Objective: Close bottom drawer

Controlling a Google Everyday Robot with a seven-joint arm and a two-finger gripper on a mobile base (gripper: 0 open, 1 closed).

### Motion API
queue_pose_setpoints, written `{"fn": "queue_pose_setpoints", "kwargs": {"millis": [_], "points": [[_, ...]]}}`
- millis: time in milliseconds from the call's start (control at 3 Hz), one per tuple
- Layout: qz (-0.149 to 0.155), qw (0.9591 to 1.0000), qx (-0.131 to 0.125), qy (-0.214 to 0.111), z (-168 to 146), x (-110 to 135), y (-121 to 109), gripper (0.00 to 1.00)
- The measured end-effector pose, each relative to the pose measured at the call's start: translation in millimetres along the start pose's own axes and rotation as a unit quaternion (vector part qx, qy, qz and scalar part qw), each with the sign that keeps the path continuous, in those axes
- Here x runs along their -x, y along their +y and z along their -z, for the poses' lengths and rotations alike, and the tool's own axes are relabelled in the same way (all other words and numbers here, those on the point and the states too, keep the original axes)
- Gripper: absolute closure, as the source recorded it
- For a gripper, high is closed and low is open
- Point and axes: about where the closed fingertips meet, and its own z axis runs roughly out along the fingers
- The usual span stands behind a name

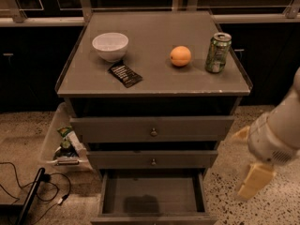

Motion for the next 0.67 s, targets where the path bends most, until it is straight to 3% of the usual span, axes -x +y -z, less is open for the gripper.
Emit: {"fn": "queue_pose_setpoints", "kwargs": {"millis": [333, 667], "points": [[0.008, 0.9996, 0.017, -0.018, -65, -19, 31, 0.42], [0.006, 0.9998, 0.011, -0.016, -78, -24, 35, 0.65]]}}
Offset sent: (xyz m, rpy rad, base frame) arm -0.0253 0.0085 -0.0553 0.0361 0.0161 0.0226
